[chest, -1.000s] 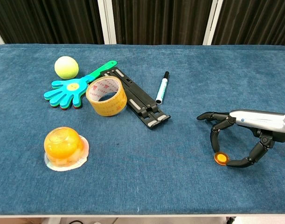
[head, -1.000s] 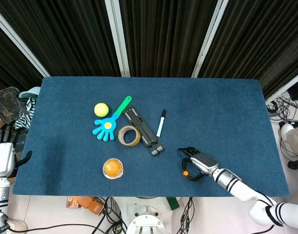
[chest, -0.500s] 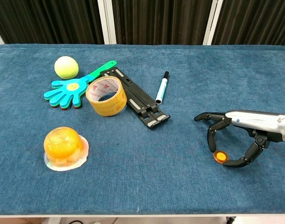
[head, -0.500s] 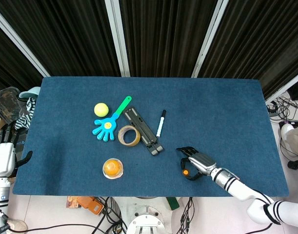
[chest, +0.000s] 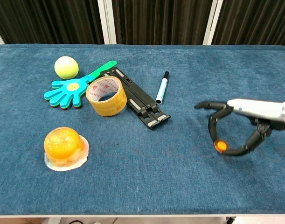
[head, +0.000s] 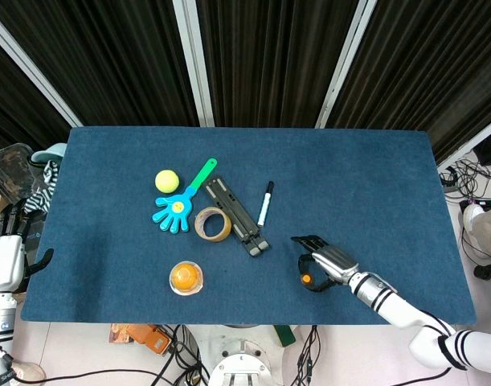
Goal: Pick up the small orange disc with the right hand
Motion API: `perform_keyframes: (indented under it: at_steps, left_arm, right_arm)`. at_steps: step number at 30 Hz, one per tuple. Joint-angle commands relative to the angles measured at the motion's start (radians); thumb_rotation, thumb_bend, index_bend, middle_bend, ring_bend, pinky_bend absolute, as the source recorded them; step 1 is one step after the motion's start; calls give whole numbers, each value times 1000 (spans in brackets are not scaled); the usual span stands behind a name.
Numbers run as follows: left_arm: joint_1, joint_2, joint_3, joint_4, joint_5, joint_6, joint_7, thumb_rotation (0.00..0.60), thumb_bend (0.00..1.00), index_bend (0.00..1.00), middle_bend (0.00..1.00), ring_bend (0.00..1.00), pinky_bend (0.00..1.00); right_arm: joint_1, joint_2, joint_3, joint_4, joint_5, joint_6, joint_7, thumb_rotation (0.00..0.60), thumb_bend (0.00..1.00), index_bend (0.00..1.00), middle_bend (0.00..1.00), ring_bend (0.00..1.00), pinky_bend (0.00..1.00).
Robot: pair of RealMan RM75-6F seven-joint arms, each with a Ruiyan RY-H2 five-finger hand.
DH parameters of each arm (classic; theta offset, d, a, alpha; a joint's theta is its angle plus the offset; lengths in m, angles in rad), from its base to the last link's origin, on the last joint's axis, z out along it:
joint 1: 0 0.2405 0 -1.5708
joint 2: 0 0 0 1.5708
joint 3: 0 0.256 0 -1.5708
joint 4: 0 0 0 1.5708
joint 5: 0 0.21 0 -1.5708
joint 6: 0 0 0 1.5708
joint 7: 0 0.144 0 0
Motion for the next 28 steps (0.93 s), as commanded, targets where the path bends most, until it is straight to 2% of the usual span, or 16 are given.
perform_keyframes:
  at_steps: [1, 7, 13, 21, 25, 28]
  left_arm:
    - [0, -1, 0, 0, -2, -1, 0, 600, 215, 187, 23, 8, 173]
    - [0, -2, 1, 0, 1, 1, 4, 600, 215, 187, 23, 8, 173]
    - [1, -1, 1, -2, -2, 0, 4, 600, 215, 186, 23, 8, 173]
    - [1, 0, 0, -1, -2, 1, 3, 600, 215, 187, 23, 8, 173]
    - [1, 1, -2, -1, -3, 1, -2, 600, 216, 187, 23, 7, 173]
    - [2, 2, -2, -1, -3, 1, -5, 600, 215, 187, 22, 8, 173]
  right_arm:
    - [15, 44, 33, -45, 3, 22, -8, 600, 483, 606, 5, 85, 52]
    - [69, 159, 122, -174, 44, 12, -28, 600, 483, 606, 5, 88, 52]
    - [140, 255, 214, -276, 138, -69, -72, 600, 483, 606, 5, 88, 53]
    - [253, 300, 338, -301, 320, -202, -119, 600, 483, 616, 5, 92, 57]
    - [285, 299, 375, -301, 390, -228, -140, 600, 483, 620, 5, 93, 60]
    - [294, 303, 381, -305, 419, -240, -156, 600, 483, 621, 5, 94, 62]
